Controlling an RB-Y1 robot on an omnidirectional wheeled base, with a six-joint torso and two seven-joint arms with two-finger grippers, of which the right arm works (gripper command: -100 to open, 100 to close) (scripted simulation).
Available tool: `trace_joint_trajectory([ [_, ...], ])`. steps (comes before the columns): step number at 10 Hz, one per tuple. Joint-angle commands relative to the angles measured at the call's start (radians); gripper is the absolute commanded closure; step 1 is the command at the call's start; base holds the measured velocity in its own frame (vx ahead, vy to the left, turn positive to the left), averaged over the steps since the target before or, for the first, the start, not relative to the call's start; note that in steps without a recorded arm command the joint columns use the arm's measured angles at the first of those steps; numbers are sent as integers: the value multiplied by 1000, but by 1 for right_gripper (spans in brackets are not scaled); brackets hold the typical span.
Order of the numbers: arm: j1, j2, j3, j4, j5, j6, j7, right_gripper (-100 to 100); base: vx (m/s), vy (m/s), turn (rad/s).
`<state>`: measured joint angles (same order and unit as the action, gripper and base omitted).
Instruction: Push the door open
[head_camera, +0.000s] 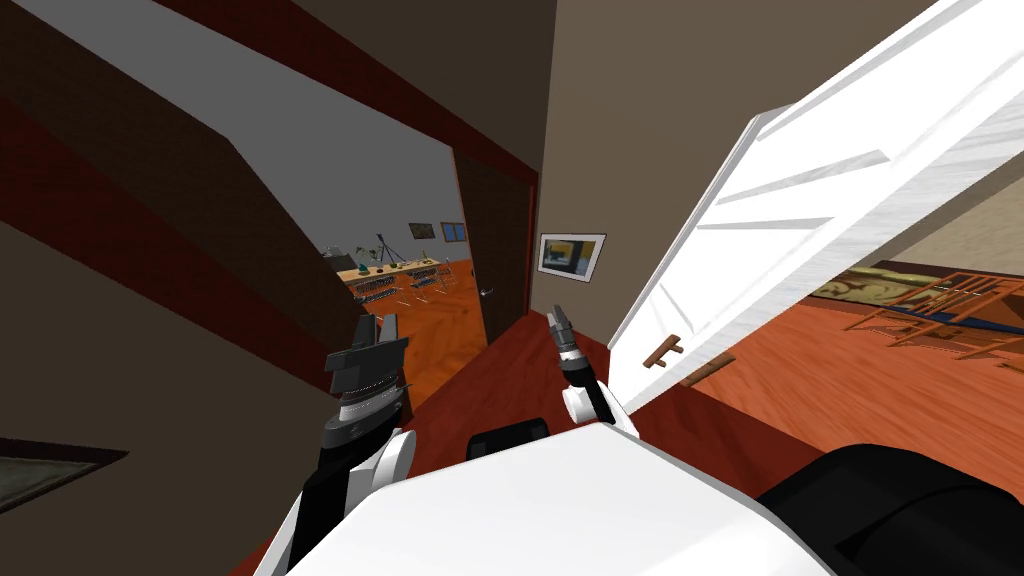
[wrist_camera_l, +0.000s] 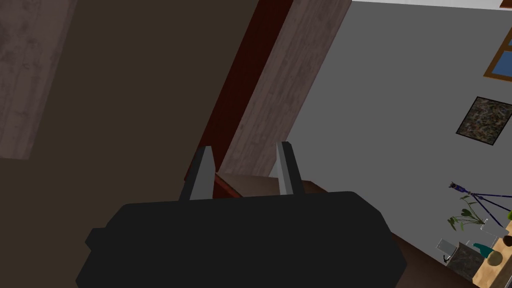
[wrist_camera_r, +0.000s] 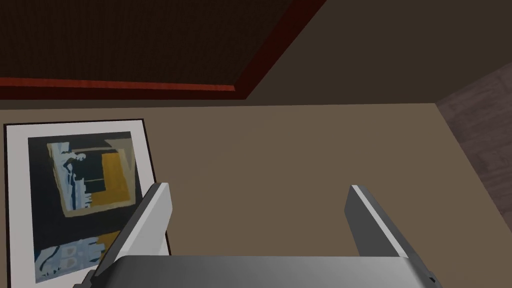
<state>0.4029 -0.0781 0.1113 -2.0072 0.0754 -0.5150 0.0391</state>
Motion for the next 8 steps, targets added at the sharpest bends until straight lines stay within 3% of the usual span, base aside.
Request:
trace_joint_trajectory([
  [1,-16,-5,24,40,-3,-8,-6,-100,143,-18,-32],
  [4,-41,-11,64,105,-6,-21,-14,-100,142,-20,-27],
  [8,-87,-20,137,225,-13,-46,-28,-100,168,-1,-36],
])
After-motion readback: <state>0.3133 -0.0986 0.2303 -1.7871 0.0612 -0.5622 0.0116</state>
